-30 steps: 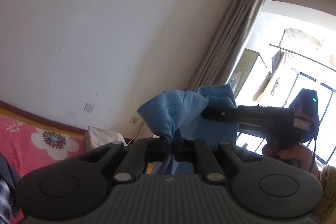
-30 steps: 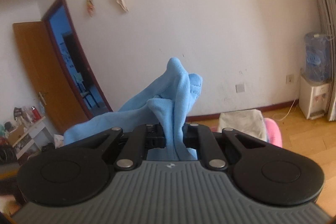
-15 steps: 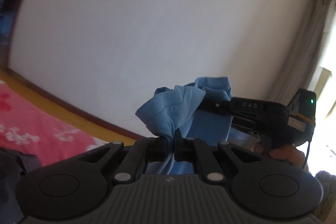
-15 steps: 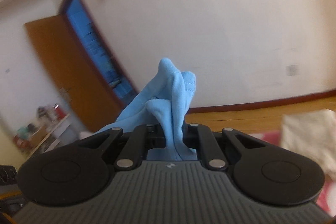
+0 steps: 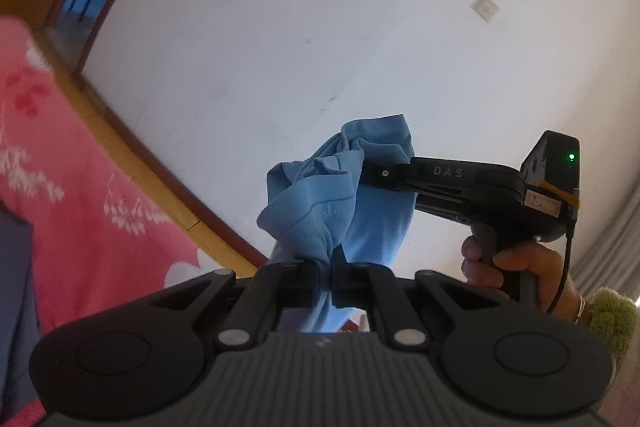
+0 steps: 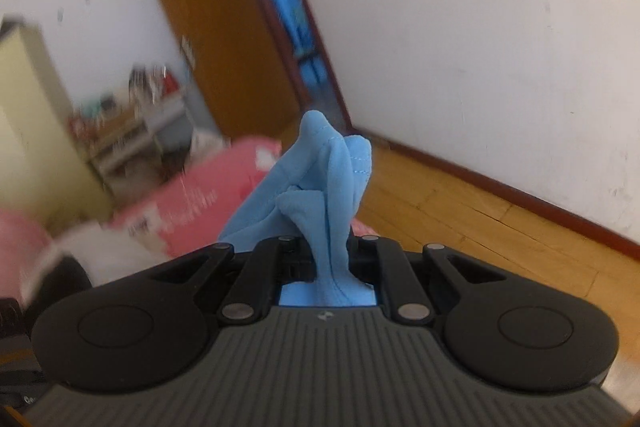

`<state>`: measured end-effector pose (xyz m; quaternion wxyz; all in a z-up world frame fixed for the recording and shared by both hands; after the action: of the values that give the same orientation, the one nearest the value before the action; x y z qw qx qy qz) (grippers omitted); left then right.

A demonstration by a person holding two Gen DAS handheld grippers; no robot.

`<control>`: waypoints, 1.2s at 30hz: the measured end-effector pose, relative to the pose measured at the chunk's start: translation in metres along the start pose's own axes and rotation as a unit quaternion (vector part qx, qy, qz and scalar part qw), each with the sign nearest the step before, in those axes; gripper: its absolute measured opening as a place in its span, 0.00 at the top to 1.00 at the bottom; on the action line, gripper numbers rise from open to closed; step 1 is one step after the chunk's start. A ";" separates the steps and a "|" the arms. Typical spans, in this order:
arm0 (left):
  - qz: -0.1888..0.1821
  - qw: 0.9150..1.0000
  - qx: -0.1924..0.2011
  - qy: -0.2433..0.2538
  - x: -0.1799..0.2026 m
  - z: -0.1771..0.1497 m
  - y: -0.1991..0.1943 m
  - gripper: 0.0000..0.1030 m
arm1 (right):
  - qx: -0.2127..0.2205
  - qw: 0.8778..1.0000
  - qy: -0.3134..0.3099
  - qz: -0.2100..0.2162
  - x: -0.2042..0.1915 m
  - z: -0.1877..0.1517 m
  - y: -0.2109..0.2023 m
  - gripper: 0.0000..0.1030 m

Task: Fold clothes
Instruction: 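Lift the folded shirt with both tools and carry it across the bed, then lower the shirt onto the bedspread and open both tools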

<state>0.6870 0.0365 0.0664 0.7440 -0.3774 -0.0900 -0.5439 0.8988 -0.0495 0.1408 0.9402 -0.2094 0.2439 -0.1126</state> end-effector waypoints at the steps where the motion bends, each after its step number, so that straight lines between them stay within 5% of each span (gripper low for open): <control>1: 0.007 1.000 -0.003 -0.009 -0.009 -0.002 0.007 0.94 | -0.015 1.000 -0.012 -0.002 0.001 -0.002 0.009 0.93; 9: 0.091 0.996 -0.015 0.007 -0.093 -0.023 0.063 0.94 | -0.144 0.986 -0.078 -0.008 0.009 -0.065 0.120 0.93; 17: 0.150 0.989 -0.009 0.015 -0.148 -0.019 0.074 0.94 | -0.173 0.980 -0.096 -0.019 0.016 -0.102 0.225 0.90; 23: 0.203 0.979 -0.027 0.015 -0.175 -0.032 0.089 0.87 | -0.163 0.981 -0.086 -0.061 0.031 -0.124 0.271 0.68; 25: 0.211 0.977 -0.035 0.005 -0.184 -0.033 0.088 0.81 | -0.155 0.981 -0.078 -0.081 0.035 -0.130 0.282 0.52; 30: 0.221 0.975 -0.026 -0.016 -0.192 -0.025 0.073 0.70 | -0.064 0.992 -0.019 -0.111 0.047 -0.110 0.267 0.34; 34: 0.219 0.975 -0.008 -0.035 -0.199 -0.009 0.067 0.66 | 0.022 0.993 0.058 -0.105 0.056 -0.093 0.221 0.33; 36: 0.219 0.975 -0.001 -0.036 -0.202 -0.002 0.065 0.66 | 0.040 0.991 0.092 -0.089 0.053 -0.095 0.198 0.41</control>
<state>0.6642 0.1935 -0.0751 0.8408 -0.4084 -0.0312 -0.3540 0.9178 0.0768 -0.0454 0.9077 -0.1817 0.3047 -0.2242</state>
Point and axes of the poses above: each gripper's, at about its wrist camera, not at the fingertips, and y roughly the way its jaws point, x to its right, z to its top, the point moved 9 cm from there along y, roughly the way its jaws point, and after that the axes turned 12 degrees about z, right-handed, at the moved point
